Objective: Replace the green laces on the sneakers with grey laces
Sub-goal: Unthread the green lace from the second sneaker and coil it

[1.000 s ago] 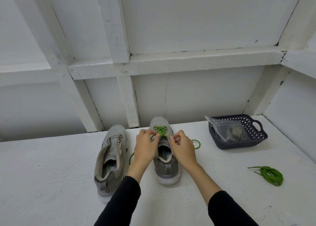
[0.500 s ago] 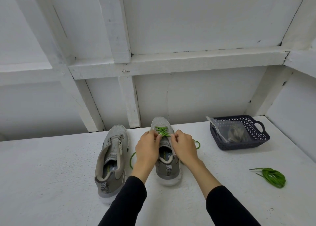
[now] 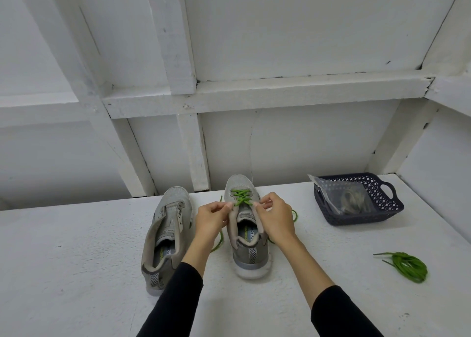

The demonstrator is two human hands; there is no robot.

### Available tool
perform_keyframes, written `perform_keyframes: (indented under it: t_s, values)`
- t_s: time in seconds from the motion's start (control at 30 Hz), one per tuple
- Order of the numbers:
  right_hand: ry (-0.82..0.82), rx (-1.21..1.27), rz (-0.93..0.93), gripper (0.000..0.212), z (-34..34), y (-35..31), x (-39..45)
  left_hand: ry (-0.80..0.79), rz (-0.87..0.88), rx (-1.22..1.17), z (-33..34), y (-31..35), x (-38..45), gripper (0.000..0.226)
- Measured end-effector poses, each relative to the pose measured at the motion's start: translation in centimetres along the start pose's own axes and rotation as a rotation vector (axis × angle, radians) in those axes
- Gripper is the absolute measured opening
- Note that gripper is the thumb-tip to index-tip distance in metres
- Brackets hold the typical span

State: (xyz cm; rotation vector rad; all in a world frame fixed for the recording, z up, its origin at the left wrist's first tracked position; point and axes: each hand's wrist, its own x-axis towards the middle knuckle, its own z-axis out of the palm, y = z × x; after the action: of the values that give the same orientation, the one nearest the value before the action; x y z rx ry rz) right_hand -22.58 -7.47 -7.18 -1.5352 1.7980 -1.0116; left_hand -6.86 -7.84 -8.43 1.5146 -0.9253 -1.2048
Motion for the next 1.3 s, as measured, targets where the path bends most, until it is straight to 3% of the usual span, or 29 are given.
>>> perform_keyframes:
  t_s: [0.1, 0.2, 0.33, 0.73, 0.8, 0.87, 1.0, 1.07, 1.2, 1.3]
  values:
    - [0.045, 0.015, -0.149, 0.008, 0.2, -1.3, 0.1, -0.018, -0.042, -0.072, -0.1, 0.2, -0.4, 0.009]
    - [-0.050, 0.043, -0.254, 0.014, 0.6, -2.3, 0.3, -0.020, -0.080, -0.119, -0.2, 0.3, -0.4, 0.008]
    - [-0.205, -0.111, -0.301, 0.022, 1.3, -1.5, 0.4, -0.024, -0.099, -0.136, -0.2, 0.2, -0.3, 0.008]
    - [-0.182, -0.283, -0.356, 0.013, 1.7, -1.5, 0.3, 0.027, -0.064, -0.143, 0.2, 0.2, -0.8, 0.010]
    - [-0.150, -0.165, -0.309, 0.014, 1.9, -1.4, 0.3, 0.032, -0.061, -0.135, 0.2, 0.2, -0.9, 0.011]
    - [-0.137, 0.099, -0.142, 0.016, 1.9, -1.4, 0.7, 0.038, -0.063, -0.132, 0.2, 0.2, -0.7, 0.011]
    - [-0.120, 1.018, 0.407, 0.026, 0.4, -0.3, 1.6, 0.045, -0.070, -0.112, 0.2, 0.0, -0.5, 0.013]
    - [-0.111, 1.274, 0.564, 0.025, -0.3, 0.9, 1.2, 0.050, -0.072, -0.103, 0.3, -0.1, -0.5, 0.014]
    - [-0.030, 1.058, 0.524, 0.011, 0.0, 1.3, 0.6, 0.053, -0.070, -0.112, 0.4, -0.1, -0.5, 0.012]
    - [0.063, 0.564, 0.215, 0.013, 0.0, 0.4, 0.6, 0.035, -0.087, -0.136, 0.2, 0.1, -0.5, 0.011]
